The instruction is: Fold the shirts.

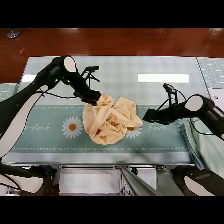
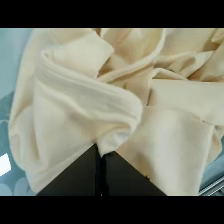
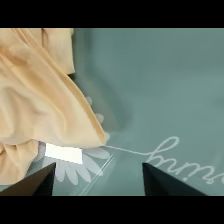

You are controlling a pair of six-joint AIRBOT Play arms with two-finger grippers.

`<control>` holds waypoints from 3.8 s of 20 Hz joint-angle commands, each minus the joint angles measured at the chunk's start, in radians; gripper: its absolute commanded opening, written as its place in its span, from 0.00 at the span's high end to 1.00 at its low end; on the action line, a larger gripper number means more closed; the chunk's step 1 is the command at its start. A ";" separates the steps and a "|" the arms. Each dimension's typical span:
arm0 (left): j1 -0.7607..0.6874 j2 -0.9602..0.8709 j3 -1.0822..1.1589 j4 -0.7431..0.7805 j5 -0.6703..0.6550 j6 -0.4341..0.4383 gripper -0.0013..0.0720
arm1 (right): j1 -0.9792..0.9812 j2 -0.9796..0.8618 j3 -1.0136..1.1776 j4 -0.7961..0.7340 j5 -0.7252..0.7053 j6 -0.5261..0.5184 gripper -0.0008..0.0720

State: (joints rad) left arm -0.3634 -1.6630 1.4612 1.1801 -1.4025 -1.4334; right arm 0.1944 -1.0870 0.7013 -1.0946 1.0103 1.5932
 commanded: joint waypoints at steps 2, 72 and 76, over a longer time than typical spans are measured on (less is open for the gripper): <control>0.113 0.045 0.044 -0.011 -0.038 0.033 0.95 | 0.080 -0.060 -0.008 0.054 -0.029 0.037 0.13; 0.629 0.435 -0.800 -0.417 0.164 0.252 0.02 | -0.663 -0.124 0.258 0.030 0.234 -0.146 0.13; 0.465 0.410 -0.838 -0.433 0.373 0.209 0.02 | -0.575 -0.122 0.119 0.117 0.130 -0.181 0.13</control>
State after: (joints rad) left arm 0.1944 -1.2362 0.6651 0.7849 -1.1522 -1.2102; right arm -0.4217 -1.2228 0.9272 -1.0443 1.2198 1.4445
